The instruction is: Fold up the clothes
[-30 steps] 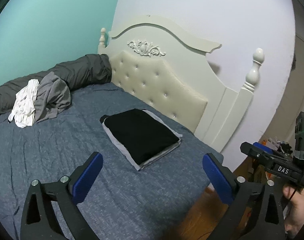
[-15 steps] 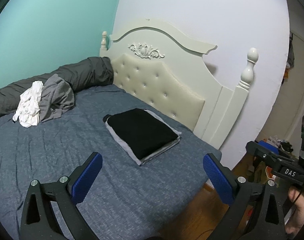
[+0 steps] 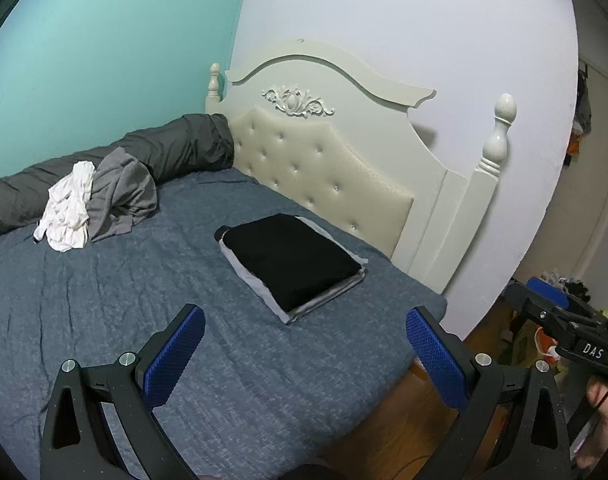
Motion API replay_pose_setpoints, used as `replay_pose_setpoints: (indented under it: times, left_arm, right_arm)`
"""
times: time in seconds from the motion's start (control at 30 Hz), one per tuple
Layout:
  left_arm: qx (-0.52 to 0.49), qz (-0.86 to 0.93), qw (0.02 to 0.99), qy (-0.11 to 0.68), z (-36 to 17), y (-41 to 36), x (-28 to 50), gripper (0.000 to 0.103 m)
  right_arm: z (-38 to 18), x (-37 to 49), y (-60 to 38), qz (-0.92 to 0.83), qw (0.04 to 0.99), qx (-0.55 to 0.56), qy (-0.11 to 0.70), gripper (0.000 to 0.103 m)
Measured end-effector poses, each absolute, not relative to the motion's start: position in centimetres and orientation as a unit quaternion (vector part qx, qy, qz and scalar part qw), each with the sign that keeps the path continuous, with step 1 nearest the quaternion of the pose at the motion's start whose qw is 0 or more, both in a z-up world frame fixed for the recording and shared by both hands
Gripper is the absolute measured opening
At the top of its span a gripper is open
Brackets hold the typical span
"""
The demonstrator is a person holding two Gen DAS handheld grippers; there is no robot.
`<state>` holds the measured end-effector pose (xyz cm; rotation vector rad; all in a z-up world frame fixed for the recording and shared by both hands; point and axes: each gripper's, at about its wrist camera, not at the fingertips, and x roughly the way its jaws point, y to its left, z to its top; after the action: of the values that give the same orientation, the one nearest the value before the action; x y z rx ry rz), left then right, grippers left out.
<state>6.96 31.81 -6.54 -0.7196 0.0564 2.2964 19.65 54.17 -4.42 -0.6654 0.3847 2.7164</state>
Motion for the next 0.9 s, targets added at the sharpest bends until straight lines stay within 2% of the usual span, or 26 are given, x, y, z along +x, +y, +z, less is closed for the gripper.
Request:
replay_pose_setpoints:
  times: [0.9]
  left_arm:
    - [-0.271, 0.891, 0.363, 0.039, -6.5, 31.5, 7.6, 0.103]
  right_arm:
    - [-5.5, 19.2, 53.5, 0.948, 0.154, -0.246, 0.129, 0.1]
